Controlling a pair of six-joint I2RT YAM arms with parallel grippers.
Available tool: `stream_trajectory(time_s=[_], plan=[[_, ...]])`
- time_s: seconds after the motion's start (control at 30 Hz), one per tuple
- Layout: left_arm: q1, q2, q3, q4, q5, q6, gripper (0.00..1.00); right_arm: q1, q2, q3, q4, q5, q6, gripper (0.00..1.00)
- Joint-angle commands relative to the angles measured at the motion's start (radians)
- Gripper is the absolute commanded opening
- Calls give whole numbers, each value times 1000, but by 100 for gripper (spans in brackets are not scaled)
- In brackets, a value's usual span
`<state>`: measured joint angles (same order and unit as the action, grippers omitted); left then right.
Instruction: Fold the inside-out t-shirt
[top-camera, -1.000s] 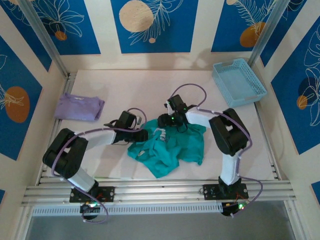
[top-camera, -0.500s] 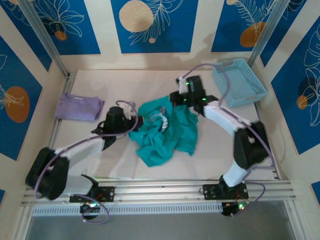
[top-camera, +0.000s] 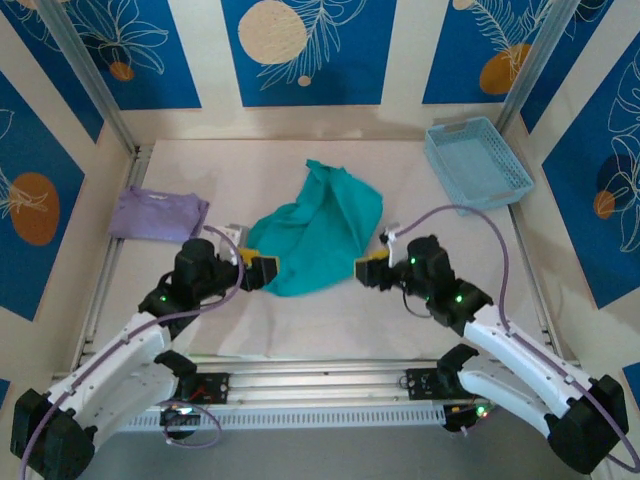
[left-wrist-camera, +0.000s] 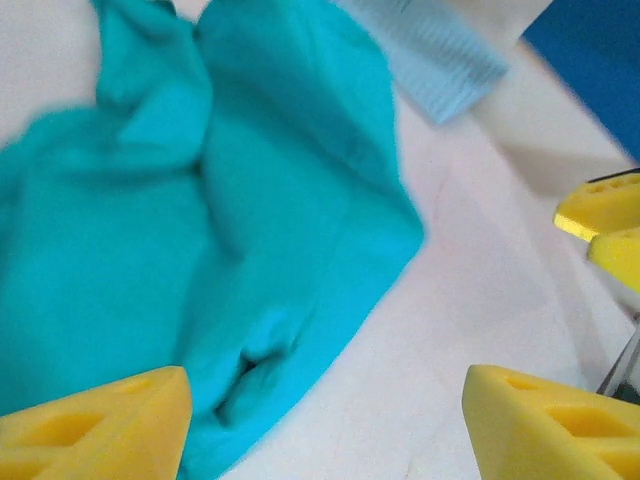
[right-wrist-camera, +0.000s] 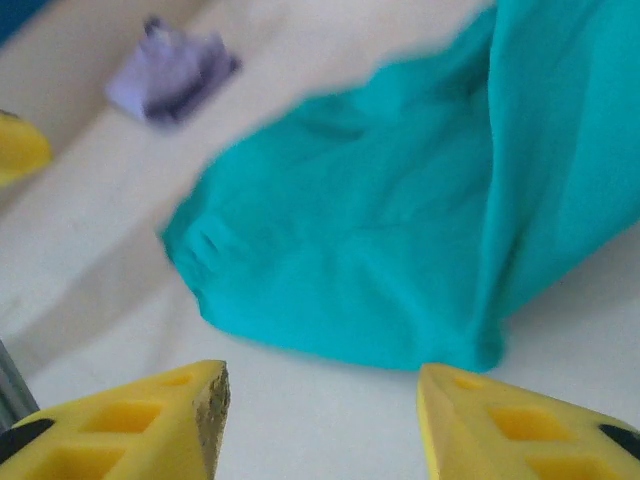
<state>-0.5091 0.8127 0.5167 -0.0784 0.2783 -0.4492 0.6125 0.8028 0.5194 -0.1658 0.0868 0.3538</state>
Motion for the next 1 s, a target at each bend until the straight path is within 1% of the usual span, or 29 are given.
stream_trajectory(time_s=[0.0, 0.07, 0.13, 0.2, 0.27, 0.33, 0.4, 0.47, 0.53, 0.67, 0.7, 0.77, 0.8, 0.83, 0.87, 0.9, 0.93, 0.97], plan=[[-5, 66, 37, -70, -58, -55, 72, 26, 74, 12, 108, 6, 52, 57], [-5, 181, 114, -151, -115, -59, 72, 74, 250, 121, 94, 4, 45, 60], [-6, 274, 161, -205, -137, -38, 72, 117, 429, 263, 11, 32, 20, 64], [-7, 346, 160, -159, -149, -18, 72, 142, 580, 374, -54, 76, 7, 65], [-8, 426, 179, -124, -161, 5, 72, 140, 713, 448, -44, 46, 4, 65], [-18, 488, 204, -92, -140, 22, 72, 135, 805, 499, -25, 2, 19, 65], [-35, 529, 216, -72, -147, 36, 72, 130, 872, 536, -16, -37, 42, 65], [-41, 551, 237, -116, -214, 47, 72, 131, 911, 538, 16, -88, 62, 65], [-34, 531, 226, -142, -290, 45, 73, 147, 935, 528, 52, -122, 75, 65], [9, 446, 165, -160, -358, 32, 74, 192, 1035, 591, 15, -50, 55, 65], [15, 430, 155, -169, -366, 33, 74, 191, 1048, 599, 19, -43, 51, 62], [17, 401, 139, -182, -363, 32, 74, 186, 1060, 618, 28, -36, 31, 40], [19, 389, 132, -186, -338, 30, 74, 182, 1045, 620, 27, -31, 21, 25], [17, 377, 124, -181, -293, 36, 74, 179, 1013, 611, 33, -28, 9, 15], [13, 363, 112, -163, -248, 41, 74, 175, 965, 586, 53, -28, 1, 10], [6, 349, 99, -148, -223, 44, 74, 168, 918, 557, 74, -43, 1, 6], [-10, 333, 86, -130, -210, 52, 74, 151, 873, 526, 100, -81, 14, 2], [-27, 321, 75, -101, -204, 70, 74, 130, 833, 500, 127, -140, 35, 2]])
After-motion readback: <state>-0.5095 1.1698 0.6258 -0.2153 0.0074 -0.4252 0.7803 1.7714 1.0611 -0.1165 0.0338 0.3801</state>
